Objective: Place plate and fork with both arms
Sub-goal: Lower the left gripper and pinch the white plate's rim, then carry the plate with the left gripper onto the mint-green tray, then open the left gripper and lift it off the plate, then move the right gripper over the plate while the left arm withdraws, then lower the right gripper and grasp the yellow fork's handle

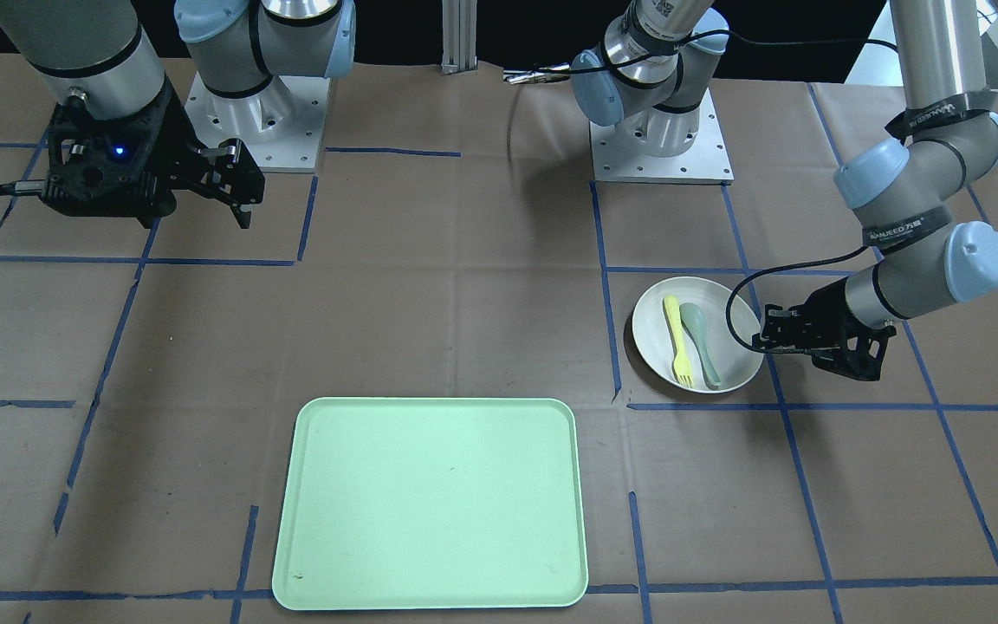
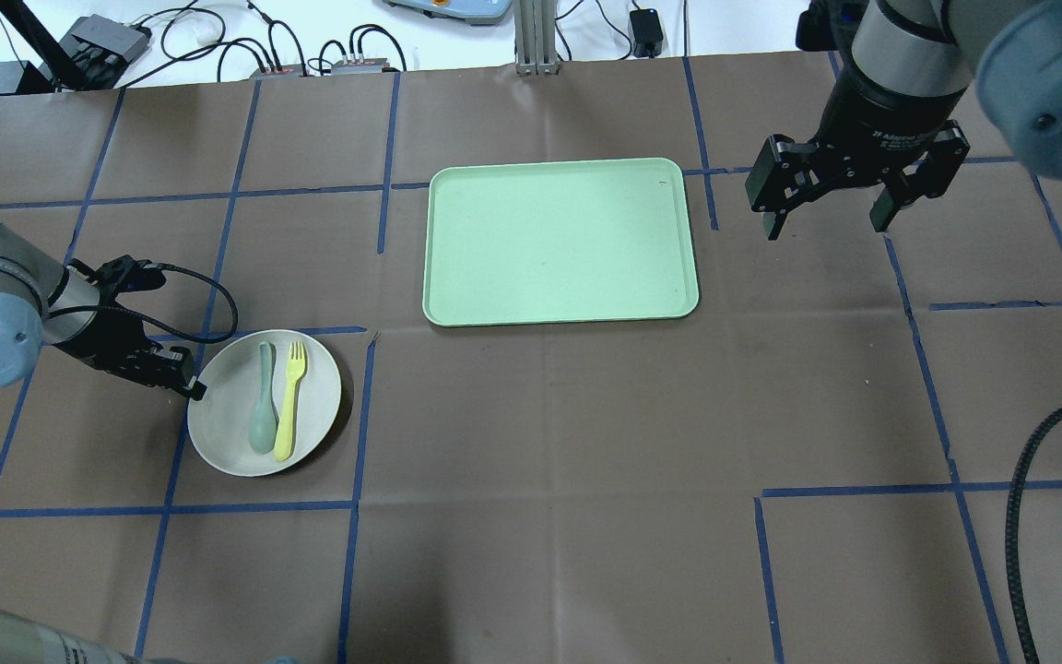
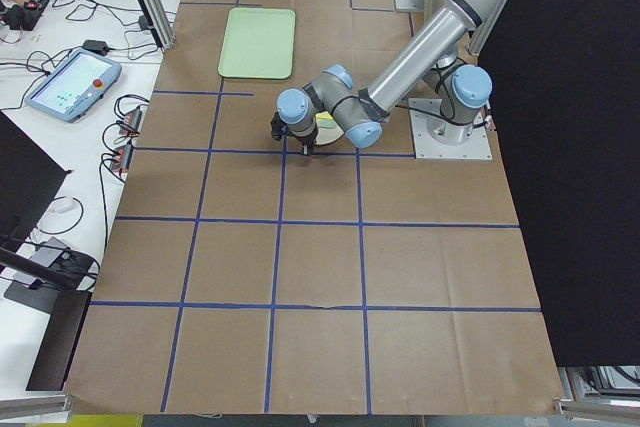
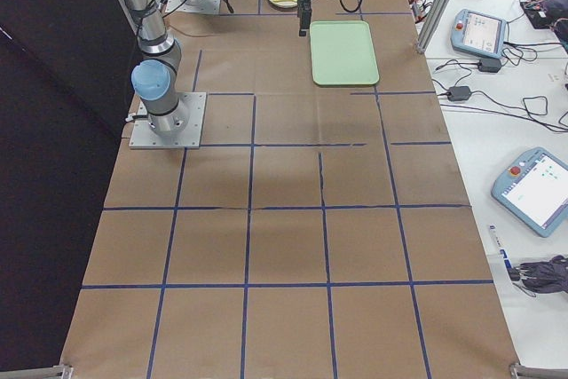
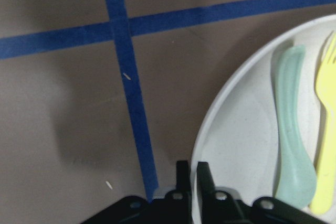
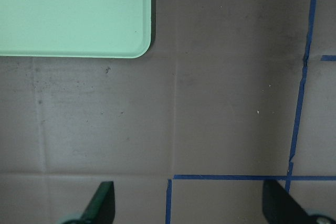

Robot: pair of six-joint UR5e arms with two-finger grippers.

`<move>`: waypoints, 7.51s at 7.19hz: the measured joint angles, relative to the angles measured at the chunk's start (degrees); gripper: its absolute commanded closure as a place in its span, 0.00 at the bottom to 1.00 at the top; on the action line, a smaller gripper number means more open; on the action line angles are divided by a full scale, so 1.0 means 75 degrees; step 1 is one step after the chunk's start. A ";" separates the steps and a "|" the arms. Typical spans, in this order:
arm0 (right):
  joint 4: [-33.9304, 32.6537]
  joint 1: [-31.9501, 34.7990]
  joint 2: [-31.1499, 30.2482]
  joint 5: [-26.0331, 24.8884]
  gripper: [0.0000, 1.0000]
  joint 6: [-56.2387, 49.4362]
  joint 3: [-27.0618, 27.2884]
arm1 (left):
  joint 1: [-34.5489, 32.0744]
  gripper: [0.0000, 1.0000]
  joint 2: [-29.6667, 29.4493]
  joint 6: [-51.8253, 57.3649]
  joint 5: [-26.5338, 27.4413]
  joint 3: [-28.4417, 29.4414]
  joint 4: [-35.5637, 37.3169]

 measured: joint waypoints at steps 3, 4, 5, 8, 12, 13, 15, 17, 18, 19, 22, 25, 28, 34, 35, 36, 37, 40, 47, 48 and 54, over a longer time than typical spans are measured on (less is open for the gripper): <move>0.0003 0.0000 0.0000 0.0000 0.00 0.0000 0.0000 | 0.0012 0.95 0.0016 0.0028 0.0012 0.0043 0.0000; 0.0005 0.0002 0.0000 0.0000 0.00 0.0002 0.0000 | 0.0014 0.99 0.0019 0.0030 0.0019 0.0048 0.0000; 0.0003 0.0004 0.0000 0.0000 0.00 0.0003 0.0000 | 0.0014 1.00 0.0028 0.0028 0.0018 0.0056 0.0000; 0.0003 0.0004 0.0000 0.0000 0.00 0.0009 0.0000 | -0.0005 1.00 0.0243 -0.0010 -0.0320 0.0088 0.0000; 0.0010 0.0004 0.0000 0.0000 0.00 0.0011 0.0004 | -0.0786 1.00 0.0332 -0.0908 -0.1271 0.0484 0.0005; 0.0011 0.0004 0.0000 0.0000 0.00 0.0012 0.0002 | -0.1332 1.00 0.0314 -0.1491 -0.1336 0.0747 -0.0019; 0.0015 0.0004 0.0000 0.0000 0.00 0.0002 0.0004 | -0.2439 0.99 -0.0051 -0.2717 -0.1353 0.1568 -0.0100; 0.0022 0.0000 0.0000 0.0000 0.00 0.0000 0.0008 | -0.3368 0.99 -0.0899 -0.3768 -0.1348 0.2662 -0.0125; 0.0023 0.0001 0.0000 0.0000 0.00 0.0001 0.0011 | -0.3757 0.98 -0.1349 -0.4226 -0.1341 0.3222 -0.0137; 0.0023 0.0002 0.0000 0.0000 0.00 0.0000 0.0011 | -0.4056 0.97 -0.1766 -0.4588 -0.1340 0.3729 -0.0147; 0.0027 0.0003 0.0000 0.0000 0.00 0.0006 0.0012 | -0.4596 0.96 -0.2723 -0.5267 -0.1383 0.4807 -0.0168; 0.0027 0.0004 0.0000 0.0000 0.00 0.0012 0.0012 | -0.4763 0.68 -0.3294 -0.5434 -0.1393 0.5342 -0.0215; 0.0034 0.0001 0.0000 0.0000 0.00 0.0002 0.0012 | -0.4795 0.01 -0.3310 -0.5441 -0.1393 0.5384 -0.0329; -0.0070 0.0021 -0.0005 0.0028 0.00 0.0034 -0.0102 | -0.4700 0.01 -0.0328 -0.5339 -0.0076 0.5182 -0.3760; -0.0162 0.0040 0.0044 0.0043 0.00 0.0086 -0.0120 | -0.4656 0.01 0.0325 -0.5258 0.0100 0.5182 -0.4472; -0.0404 0.0094 0.0214 0.0052 0.00 0.0314 -0.0138 | -0.4585 0.01 0.0966 -0.4928 0.0171 0.5159 -0.4942; -0.0669 0.0218 0.0516 0.0091 0.00 0.0653 -0.0248 | -0.4516 0.00 0.1464 -0.4469 0.0204 0.5070 -0.5198; -0.0934 0.1095 0.2062 0.0196 0.00 0.1520 -0.1520 | -0.4067 0.00 0.2208 -0.4020 0.0176 0.4474 -0.5493; -0.2093 0.2191 0.5212 0.0187 0.33 0.2680 -0.3518 | -0.4483 0.00 0.2518 -0.5220 0.1182 0.3653 -0.5469; -0.2315 0.2194 0.5401 0.0161 0.38 0.2686 -0.3524 | -0.4596 0.00 0.2496 -0.5341 0.1388 0.3567 -0.5387; -0.2635 0.2301 0.6037 0.0198 0.44 0.2728 -0.3495 | -0.4604 0.00 0.2688 -0.5264 0.1538 0.2636 -0.3301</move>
